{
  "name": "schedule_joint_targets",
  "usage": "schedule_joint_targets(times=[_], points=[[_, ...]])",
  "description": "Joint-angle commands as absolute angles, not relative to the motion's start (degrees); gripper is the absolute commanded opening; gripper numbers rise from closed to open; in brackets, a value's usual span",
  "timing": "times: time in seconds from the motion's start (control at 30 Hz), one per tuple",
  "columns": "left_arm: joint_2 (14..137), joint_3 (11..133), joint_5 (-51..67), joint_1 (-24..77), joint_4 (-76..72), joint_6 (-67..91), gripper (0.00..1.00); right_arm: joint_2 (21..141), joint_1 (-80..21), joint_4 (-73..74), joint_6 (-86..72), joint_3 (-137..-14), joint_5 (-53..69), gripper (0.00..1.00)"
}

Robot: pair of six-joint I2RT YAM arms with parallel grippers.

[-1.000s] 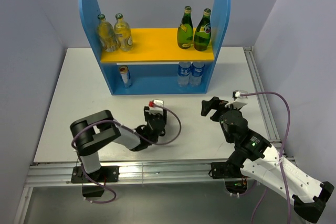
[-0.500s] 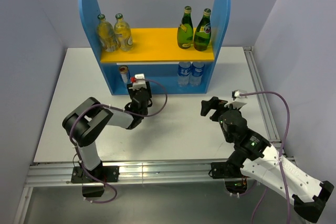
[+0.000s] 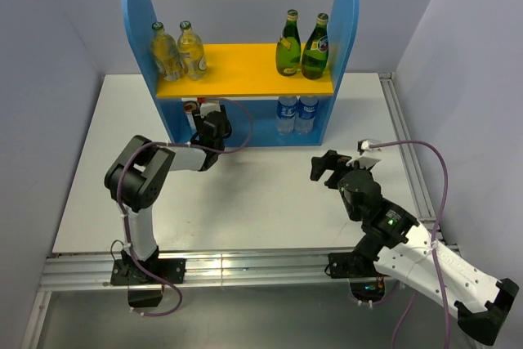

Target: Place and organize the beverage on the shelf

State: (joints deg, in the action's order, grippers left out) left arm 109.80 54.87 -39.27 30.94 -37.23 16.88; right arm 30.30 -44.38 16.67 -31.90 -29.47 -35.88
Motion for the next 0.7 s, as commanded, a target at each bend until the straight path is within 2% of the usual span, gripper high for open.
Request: schedule_joint_targets(times=[0.0,0.03,0.1,0.2,0.23,0.33,0.5,0.53,0.67], points=[[110.0,59.8,-35.1,29.4,-33.7,19.4,0.06,30.8,-44.6,14.2,-31.6,-29.2,-36.0,0.98],[110.3,60.7,-34.5,29.2,-32.4,19.9,0.13,30.8,-44.6,14.2,-31.6,-29.2,-36.1,0.98],[110.7,61.5,-33.3,28.2,-30.9,20.2,0.16,30.9,-44.6,14.2,-31.6,-29.3,-36.1,0.98],[110.5,61.2,-33.0,28.0,-31.2,20.0,0.34,30.9,-44.6,14.1,-31.6,-29.3,-36.1,0.98],[110.2,60.9,-33.2,28.0,-31.7,20.0,0.47,31.0,-44.6,14.0,-31.6,-29.3,-36.1,0.98],[109.9,60.4,-33.7,27.9,-31.5,20.0,0.60,31.2,-44.6,14.2,-31.6,-29.3,-36.1,0.99],[109.7,60.3,-33.8,28.0,-30.6,20.2,0.72,30.9,-44.6,14.1,-31.6,-29.3,-36.1,0.99],[109.9,60.6,-33.9,28.0,-30.2,20.3,0.86,30.9,-44.7,14.2,-31.6,-29.3,-36.1,0.99],[109.6,60.4,-34.1,28.0,-29.8,20.8,0.88,30.8,-44.6,14.5,-31.7,-29.2,-36.2,0.99]])
